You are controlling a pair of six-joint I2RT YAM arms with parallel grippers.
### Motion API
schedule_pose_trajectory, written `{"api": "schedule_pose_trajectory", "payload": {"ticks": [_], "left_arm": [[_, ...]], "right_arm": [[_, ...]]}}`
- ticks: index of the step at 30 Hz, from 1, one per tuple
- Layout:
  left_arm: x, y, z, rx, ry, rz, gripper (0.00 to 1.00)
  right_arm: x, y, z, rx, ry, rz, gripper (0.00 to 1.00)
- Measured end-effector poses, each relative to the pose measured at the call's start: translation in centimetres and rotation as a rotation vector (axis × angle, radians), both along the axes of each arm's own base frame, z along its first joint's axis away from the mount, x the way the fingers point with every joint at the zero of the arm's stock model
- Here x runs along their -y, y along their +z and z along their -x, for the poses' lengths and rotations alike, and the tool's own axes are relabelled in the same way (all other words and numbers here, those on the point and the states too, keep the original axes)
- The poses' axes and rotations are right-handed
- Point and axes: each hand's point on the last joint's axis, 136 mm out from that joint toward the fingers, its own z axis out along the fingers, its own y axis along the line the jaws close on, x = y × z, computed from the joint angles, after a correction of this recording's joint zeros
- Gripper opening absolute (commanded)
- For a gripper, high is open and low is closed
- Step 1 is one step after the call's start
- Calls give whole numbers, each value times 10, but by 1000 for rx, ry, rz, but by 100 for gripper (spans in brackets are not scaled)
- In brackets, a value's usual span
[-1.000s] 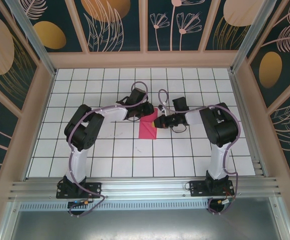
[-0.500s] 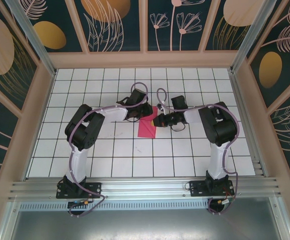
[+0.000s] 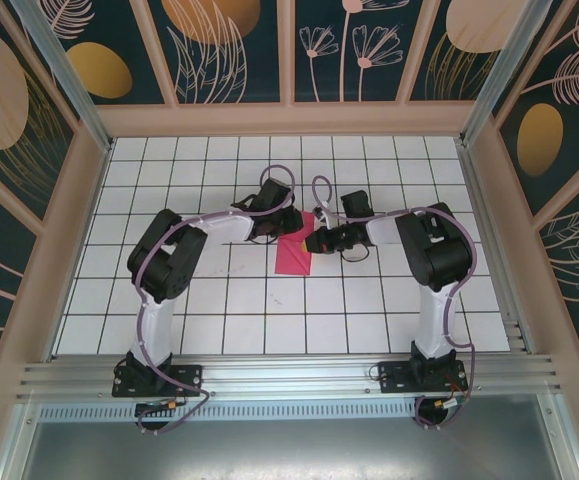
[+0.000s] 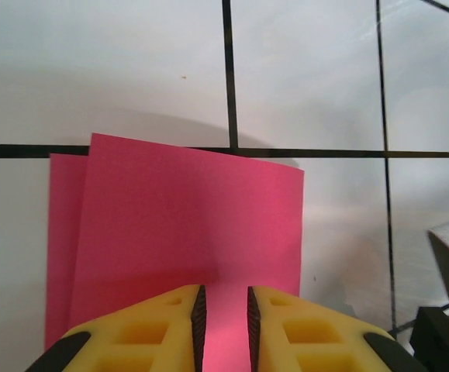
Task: Fold a paper plane with a square sheet of paper (pick it up from the middle)
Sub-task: Fold the triangle a second time at the center of the table.
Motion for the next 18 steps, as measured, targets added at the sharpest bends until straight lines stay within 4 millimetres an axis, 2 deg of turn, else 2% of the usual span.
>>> {"api": "schedule_pose_trajectory", "payload": {"ticks": [6, 8, 14, 18], "left_arm": [[-8, 41, 13, 62, 18, 77, 19], [-11, 47, 20, 67, 27, 110, 16], [-10, 35, 40, 13, 31, 161, 11], [1, 29, 45, -8, 19, 195, 11]], "right_arm": [[0, 0, 0, 2, -2, 5, 0], [0, 0, 0, 4, -2, 6, 0], [-1, 0, 0, 5, -1, 8, 0], [-1, 0, 0, 5, -2, 7, 0]]}}
